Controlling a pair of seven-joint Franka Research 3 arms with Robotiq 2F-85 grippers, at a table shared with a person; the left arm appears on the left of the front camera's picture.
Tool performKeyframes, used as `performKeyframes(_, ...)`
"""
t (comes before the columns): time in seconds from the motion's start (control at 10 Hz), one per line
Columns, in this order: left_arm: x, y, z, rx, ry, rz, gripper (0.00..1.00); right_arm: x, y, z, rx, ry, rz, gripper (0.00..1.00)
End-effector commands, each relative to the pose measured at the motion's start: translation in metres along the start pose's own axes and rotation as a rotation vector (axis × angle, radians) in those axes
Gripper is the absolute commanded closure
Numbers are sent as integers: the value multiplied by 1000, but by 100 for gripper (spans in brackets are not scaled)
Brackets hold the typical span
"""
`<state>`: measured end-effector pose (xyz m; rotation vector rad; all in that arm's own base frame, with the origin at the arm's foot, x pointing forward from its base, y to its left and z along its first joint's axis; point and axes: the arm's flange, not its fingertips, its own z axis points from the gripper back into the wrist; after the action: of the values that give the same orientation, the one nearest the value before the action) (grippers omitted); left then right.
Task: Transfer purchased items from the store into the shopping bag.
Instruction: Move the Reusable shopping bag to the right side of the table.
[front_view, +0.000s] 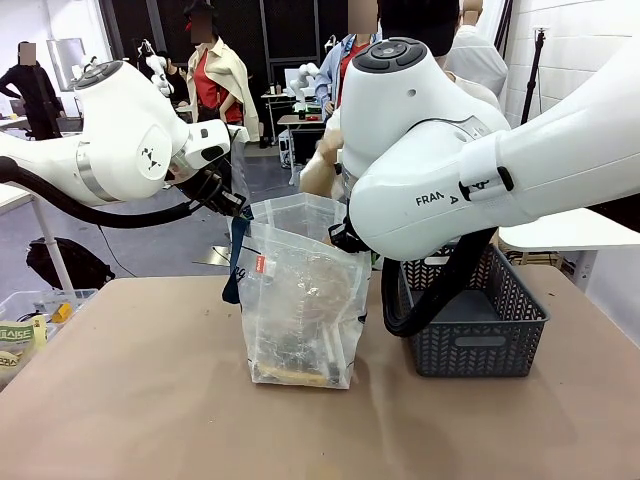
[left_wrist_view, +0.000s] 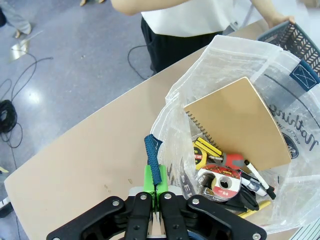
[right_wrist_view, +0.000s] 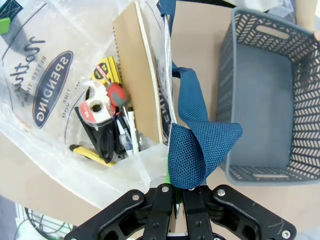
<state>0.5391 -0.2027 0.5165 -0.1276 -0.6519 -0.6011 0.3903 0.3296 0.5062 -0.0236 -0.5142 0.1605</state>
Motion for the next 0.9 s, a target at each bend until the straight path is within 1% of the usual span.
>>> performKeyframes(0.0, 0, 3, 2, 3, -2, 5, 100, -1, 0, -1, -2, 4, -6, 100)
performKeyframes(0.6, 0, 0, 0, 0, 0, 0, 100, 0, 0, 0, 0, 0, 0, 100)
performKeyframes(0.8, 5, 5, -2, -102, 16, 7, 100, -2, 14, 4, 21, -9, 89, 100)
